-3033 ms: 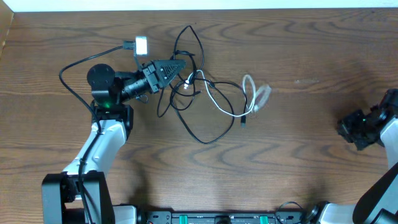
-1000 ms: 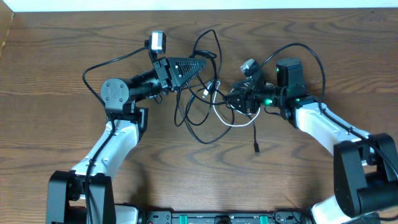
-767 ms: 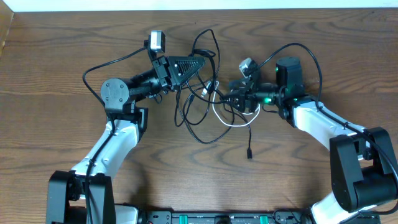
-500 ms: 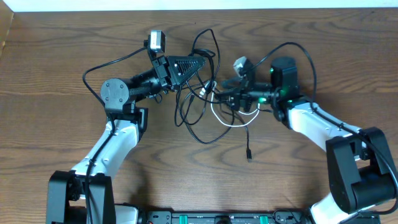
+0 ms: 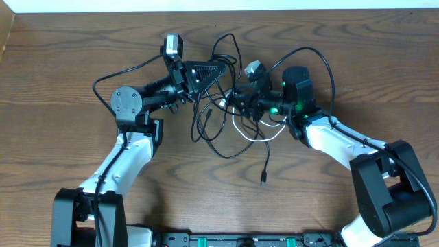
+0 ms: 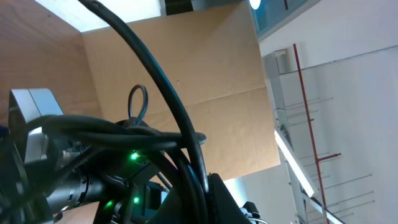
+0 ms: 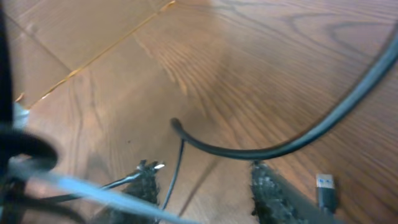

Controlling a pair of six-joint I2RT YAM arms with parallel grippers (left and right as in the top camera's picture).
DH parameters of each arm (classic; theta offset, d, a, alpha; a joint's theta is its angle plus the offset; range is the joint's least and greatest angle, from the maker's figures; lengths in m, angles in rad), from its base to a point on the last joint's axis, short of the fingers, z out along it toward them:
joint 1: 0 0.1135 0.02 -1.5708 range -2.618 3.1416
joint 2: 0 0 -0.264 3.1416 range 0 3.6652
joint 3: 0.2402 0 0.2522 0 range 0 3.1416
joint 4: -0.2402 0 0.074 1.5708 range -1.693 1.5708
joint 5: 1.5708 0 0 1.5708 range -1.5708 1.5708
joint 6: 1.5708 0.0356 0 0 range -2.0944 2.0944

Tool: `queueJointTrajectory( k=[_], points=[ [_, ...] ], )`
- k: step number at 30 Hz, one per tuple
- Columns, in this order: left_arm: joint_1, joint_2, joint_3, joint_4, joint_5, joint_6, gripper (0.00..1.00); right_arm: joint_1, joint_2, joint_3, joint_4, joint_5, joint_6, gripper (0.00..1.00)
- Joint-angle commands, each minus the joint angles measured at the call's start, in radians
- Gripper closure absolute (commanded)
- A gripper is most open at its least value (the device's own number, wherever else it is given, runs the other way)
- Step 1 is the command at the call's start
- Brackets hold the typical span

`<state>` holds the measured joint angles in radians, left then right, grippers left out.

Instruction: Untangle cables

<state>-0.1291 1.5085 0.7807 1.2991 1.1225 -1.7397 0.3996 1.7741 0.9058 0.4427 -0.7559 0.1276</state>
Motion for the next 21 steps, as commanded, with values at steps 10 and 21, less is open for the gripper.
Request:
queueJointTrajectory(
  k=[10,21],
  points=[
    [0.0,-0.022,0.028,0.011,0.022,0.19,0.92,-0.044,0.001,0.003,-0.175,0.059,0.066,0.99],
    [-0.001,-0.022,0.028,-0.209,0.217,0.521,0.92,-0.268,-0.167,0.003,-0.181,-0.059,0.127,0.99]
  ],
)
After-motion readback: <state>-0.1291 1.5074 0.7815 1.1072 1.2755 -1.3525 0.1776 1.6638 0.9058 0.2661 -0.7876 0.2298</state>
